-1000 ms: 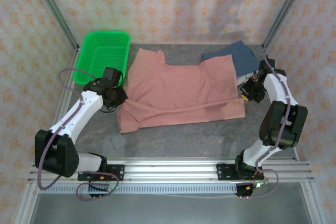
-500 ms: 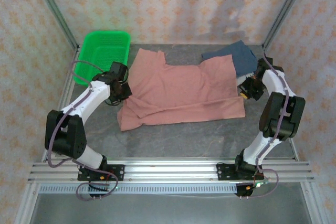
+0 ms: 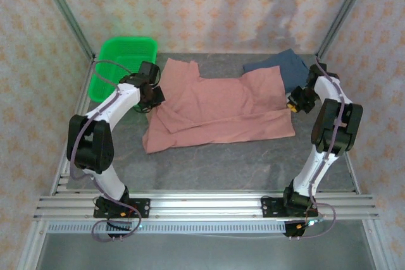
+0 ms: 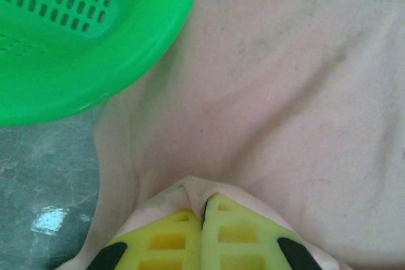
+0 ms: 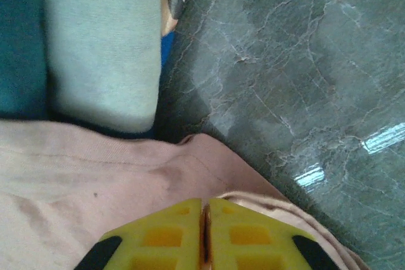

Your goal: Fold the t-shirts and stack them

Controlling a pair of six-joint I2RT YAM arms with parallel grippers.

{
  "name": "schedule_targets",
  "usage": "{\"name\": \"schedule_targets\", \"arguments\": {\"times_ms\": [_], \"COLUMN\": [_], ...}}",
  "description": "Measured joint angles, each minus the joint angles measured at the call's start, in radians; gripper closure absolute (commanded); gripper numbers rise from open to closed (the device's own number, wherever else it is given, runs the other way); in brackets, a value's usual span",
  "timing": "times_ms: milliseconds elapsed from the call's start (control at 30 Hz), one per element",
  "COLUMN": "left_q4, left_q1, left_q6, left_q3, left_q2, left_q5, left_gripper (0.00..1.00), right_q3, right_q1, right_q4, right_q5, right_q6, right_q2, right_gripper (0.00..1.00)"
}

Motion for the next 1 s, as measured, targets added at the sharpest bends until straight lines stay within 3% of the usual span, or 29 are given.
{"name": "schedule_targets", "arguments": {"times_ms": [67,133,233,300,467,667,833,1000], "left_q4": [0.010,0.014,0.015,0.013,0.014,-0.019,0.044,0.169], "left_q1": [0.000,0.000,0.000,0.000,0.001,-0.001,-0.001,-0.001], "left_q6": [0.008,0.013,0.011,0.007,-0.044,-0.130,-0.208,-0.272], "left_q3": [0.002,0.009,0.034,0.035,-0.098,-0.417,-0.663,-0.740], "left_q2": [0.014,0.020,0.015,-0.011,-0.260,-0.607,-0.614,-0.535], "left_q5": [0.014,0.028,0.040,0.047,0.088,0.137,0.185,0.193], "left_gripper": [0.63,0.36,0.08,0.03,0.04,0.18,0.23,0.28], "right_q3": [0.000,0.000,-0.001,-0.025,-0.188,-0.445,-0.548,-0.549], "right_q1": [0.000,0.000,0.000,0.000,0.000,-0.001,-0.001,-0.001], "right_q4": [0.008,0.014,0.020,0.031,0.040,0.028,0.046,0.109], "right_q5": [-0.004,-0.007,-0.009,-0.009,-0.017,-0.019,-0.019,-0.004], "right_q6": [0.000,0.003,-0.010,-0.017,-0.021,0.003,0.031,0.040], "right_q2": [0.010,0.014,0.006,-0.028,-0.243,-0.481,-0.449,-0.375], "right_gripper": [0.59,0.46,0.31,0.26,0.22,0.25,0.34,0.40]}}
